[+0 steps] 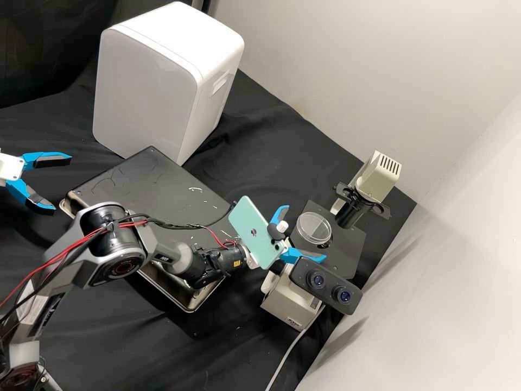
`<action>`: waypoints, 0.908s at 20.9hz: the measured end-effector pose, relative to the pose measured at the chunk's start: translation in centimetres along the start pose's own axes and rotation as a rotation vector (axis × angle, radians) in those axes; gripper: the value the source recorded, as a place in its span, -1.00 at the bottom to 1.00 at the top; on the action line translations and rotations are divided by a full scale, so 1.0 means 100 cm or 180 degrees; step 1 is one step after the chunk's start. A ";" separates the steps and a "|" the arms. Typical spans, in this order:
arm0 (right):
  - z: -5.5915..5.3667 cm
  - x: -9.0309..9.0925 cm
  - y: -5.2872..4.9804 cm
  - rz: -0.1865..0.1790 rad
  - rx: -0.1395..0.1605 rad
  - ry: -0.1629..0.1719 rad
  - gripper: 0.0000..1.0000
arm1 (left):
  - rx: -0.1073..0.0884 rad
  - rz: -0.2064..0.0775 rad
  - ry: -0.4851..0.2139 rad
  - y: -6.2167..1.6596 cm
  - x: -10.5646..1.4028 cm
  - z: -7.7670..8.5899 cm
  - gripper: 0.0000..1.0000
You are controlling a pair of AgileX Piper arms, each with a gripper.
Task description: Place the petri dish on the microscope
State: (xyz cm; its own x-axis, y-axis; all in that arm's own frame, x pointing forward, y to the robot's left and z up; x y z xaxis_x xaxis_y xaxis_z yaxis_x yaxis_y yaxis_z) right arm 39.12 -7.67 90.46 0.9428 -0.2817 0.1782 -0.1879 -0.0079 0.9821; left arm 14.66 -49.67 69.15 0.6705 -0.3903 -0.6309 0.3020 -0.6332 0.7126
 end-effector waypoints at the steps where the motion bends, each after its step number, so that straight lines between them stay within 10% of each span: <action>1: -0.001 -0.002 0.000 -0.0010 -0.0005 -0.0004 1.00 | 0.0000 0.0000 0.0000 0.0000 0.000 0.000 1.00; 12: -0.019 -0.043 0.014 -0.0051 0.0168 0.0110 1.00 | 0.0000 0.0000 0.0000 0.0000 0.000 0.000 1.00; 19: -0.050 -0.060 0.012 -0.0084 0.0162 0.0381 1.00 | 0.0005 0.0000 0.0000 0.0000 0.000 0.000 1.00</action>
State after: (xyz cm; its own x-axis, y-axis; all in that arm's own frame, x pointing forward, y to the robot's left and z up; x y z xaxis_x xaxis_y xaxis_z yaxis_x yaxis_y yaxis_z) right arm 34.67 -1.17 90.88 0.9731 -0.1644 0.1613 -0.1735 -0.0633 0.9828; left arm 14.66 -49.67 69.15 0.6705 -0.3903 -0.6309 0.3009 -0.6343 0.7121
